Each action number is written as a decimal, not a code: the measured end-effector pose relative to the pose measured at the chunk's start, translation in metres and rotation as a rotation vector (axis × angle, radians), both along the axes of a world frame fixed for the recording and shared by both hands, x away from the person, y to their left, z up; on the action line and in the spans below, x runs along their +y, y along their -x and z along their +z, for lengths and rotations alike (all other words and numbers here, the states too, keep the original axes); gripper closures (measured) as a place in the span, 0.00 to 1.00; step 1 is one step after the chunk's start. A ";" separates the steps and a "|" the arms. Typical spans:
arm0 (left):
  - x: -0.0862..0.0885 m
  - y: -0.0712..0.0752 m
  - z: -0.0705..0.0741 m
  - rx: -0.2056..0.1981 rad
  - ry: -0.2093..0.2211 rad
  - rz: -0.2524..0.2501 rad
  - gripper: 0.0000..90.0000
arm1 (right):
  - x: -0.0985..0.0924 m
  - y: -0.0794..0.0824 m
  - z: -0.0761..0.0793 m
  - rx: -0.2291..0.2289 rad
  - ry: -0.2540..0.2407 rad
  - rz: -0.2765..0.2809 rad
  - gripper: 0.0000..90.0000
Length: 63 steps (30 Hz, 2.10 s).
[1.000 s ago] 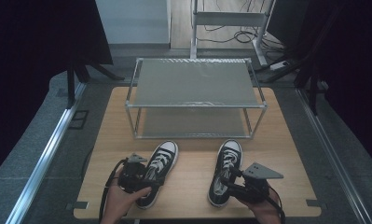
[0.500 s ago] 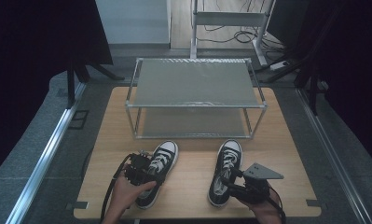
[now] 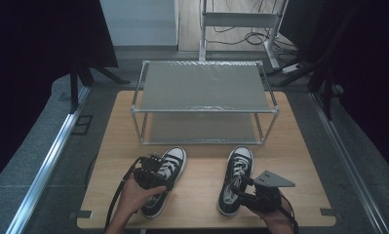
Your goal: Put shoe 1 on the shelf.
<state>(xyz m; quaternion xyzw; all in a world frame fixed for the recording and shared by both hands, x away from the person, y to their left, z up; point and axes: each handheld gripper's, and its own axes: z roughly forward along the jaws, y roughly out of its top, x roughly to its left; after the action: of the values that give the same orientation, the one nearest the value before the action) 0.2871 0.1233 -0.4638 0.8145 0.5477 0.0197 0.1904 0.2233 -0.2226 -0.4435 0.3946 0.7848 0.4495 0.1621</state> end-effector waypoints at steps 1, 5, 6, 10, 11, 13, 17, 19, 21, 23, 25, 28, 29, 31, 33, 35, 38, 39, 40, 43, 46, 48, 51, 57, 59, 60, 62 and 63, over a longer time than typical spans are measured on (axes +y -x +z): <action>0.000 -0.001 -0.002 0.004 -0.007 0.003 0.13 | 0.000 0.000 0.000 0.000 0.001 0.000 0.53; 0.000 -0.003 -0.007 0.016 -0.021 0.005 0.13 | 0.000 0.000 -0.001 0.001 0.004 -0.001 0.53; -0.001 -0.004 -0.009 0.023 -0.026 0.004 0.14 | 0.000 0.000 -0.001 0.000 0.004 -0.003 0.53; -0.005 -0.007 -0.014 0.026 -0.033 0.020 0.13 | 0.001 -0.001 -0.002 0.004 0.008 0.000 0.52; -0.005 -0.008 -0.015 0.033 -0.045 0.013 0.13 | 0.001 -0.001 -0.003 0.005 0.009 0.000 0.52; -0.007 -0.008 -0.015 0.034 -0.058 0.015 0.13 | 0.002 -0.001 -0.003 0.006 0.011 -0.001 0.52; -0.008 -0.009 -0.016 0.039 -0.075 0.009 0.13 | 0.002 -0.001 -0.004 0.008 0.013 0.001 0.52; -0.007 -0.009 -0.016 0.031 -0.056 0.019 0.14 | 0.003 -0.001 -0.005 0.008 0.015 0.000 0.52; -0.004 -0.008 -0.016 0.031 -0.044 0.009 0.15 | 0.003 -0.001 -0.005 0.008 0.017 0.000 0.52; 0.000 -0.008 -0.016 0.028 -0.018 0.007 0.16 | 0.002 -0.001 -0.005 0.007 0.016 -0.002 0.52; 0.004 -0.008 -0.016 0.031 0.008 -0.001 0.17 | 0.001 -0.001 -0.005 0.010 0.013 -0.004 0.52; 0.008 -0.006 -0.015 0.021 0.049 -0.012 0.17 | -0.001 -0.001 -0.006 0.008 0.015 -0.008 0.52; 0.009 -0.005 -0.013 0.016 0.057 -0.021 0.17 | -0.001 -0.002 -0.006 0.010 0.014 -0.009 0.52; 0.011 -0.003 -0.009 0.005 0.079 -0.032 0.17 | -0.003 -0.003 -0.007 0.013 0.012 -0.015 0.52; 0.013 0.000 -0.005 -0.008 0.097 -0.041 0.17 | -0.004 -0.003 -0.007 0.014 0.011 -0.020 0.52; 0.015 0.003 0.002 -0.025 0.118 -0.050 0.17 | -0.004 -0.003 -0.007 0.013 0.011 -0.022 0.53; 0.016 0.006 0.011 -0.050 0.134 -0.064 0.17 | -0.004 -0.003 -0.007 0.011 0.011 -0.023 0.53; 0.016 0.007 0.015 -0.060 0.136 -0.067 0.17 | -0.004 -0.003 -0.007 0.011 0.011 -0.024 0.52; 0.016 0.007 0.018 -0.071 0.138 -0.070 0.17 | -0.004 -0.003 -0.007 0.012 0.012 -0.023 0.53; 0.016 0.009 0.027 -0.097 0.149 -0.075 0.17 | -0.005 -0.003 -0.007 0.013 0.011 -0.024 0.53; 0.016 0.009 0.034 -0.115 0.165 -0.080 0.17 | -0.005 -0.003 -0.008 0.013 0.010 -0.028 0.53; 0.016 0.009 0.037 -0.123 0.169 -0.083 0.17 | -0.006 -0.003 -0.008 0.014 0.009 -0.031 0.53; 0.015 0.009 0.040 -0.131 0.167 -0.086 0.17 | -0.006 -0.004 -0.008 0.013 0.009 -0.033 0.53; 0.013 0.007 0.048 -0.139 0.176 -0.102 0.17 | -0.006 -0.004 -0.008 0.012 0.010 -0.034 0.53; 0.011 0.005 0.051 -0.144 0.176 -0.105 0.17 | -0.007 -0.004 -0.008 0.013 0.009 -0.035 0.53; 0.011 0.004 0.054 -0.145 0.176 -0.109 0.17 | -0.007 -0.004 -0.008 0.013 0.009 -0.036 0.53; 0.010 0.003 0.058 -0.150 0.176 -0.115 0.17 | -0.007 -0.005 -0.008 0.013 0.009 -0.035 0.53; 0.009 0.003 0.060 -0.153 0.178 -0.117 0.17 | -0.007 -0.004 -0.007 0.012 0.009 -0.035 0.53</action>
<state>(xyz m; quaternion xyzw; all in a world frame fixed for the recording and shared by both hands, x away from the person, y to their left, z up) 0.2843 0.1324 -0.4039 0.8209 0.4828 0.0220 0.3041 0.2278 -0.2298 -0.4510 0.4104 0.7807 0.4406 0.1671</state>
